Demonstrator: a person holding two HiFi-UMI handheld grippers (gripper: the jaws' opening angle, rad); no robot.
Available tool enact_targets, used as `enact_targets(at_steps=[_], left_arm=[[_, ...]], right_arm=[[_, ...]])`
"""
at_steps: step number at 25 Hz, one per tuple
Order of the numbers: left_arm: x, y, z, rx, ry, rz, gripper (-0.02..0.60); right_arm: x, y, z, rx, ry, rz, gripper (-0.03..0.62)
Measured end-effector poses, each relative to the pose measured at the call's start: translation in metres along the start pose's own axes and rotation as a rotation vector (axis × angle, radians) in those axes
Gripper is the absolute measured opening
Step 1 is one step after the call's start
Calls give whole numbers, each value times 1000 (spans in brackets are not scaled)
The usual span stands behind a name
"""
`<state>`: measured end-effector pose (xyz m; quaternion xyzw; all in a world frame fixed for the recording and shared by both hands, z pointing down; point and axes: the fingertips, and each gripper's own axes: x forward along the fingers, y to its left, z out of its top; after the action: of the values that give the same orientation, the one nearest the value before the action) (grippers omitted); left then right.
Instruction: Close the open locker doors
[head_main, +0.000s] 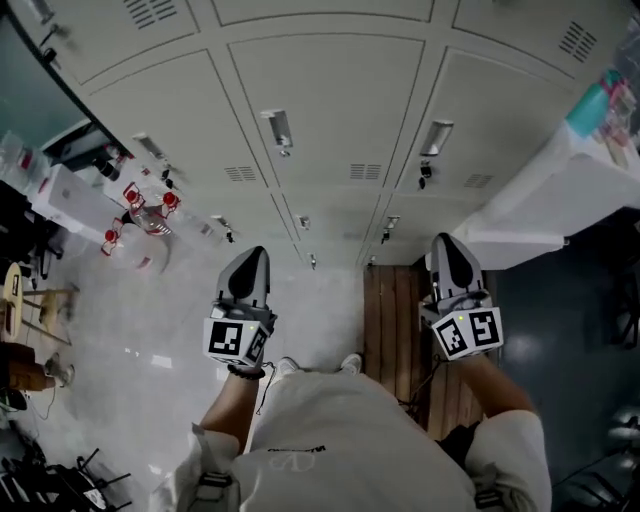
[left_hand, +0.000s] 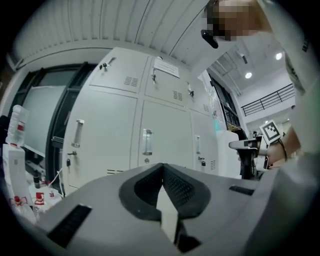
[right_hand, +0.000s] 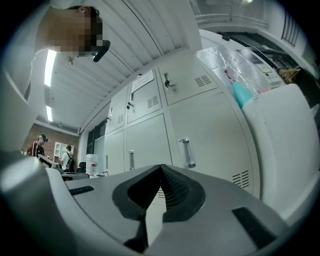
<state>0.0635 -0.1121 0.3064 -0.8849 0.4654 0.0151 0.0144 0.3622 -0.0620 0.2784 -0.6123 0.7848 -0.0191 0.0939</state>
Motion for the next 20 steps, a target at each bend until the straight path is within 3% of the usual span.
enact_targets(at_steps=[9, 20], left_arm=[[-67, 79, 47, 6, -94, 66, 3], [-107, 102, 52, -2, -130, 71, 5]], right_arm=[[5, 87, 24, -43, -61, -10, 9], [1, 136, 18, -75, -38, 7, 8]])
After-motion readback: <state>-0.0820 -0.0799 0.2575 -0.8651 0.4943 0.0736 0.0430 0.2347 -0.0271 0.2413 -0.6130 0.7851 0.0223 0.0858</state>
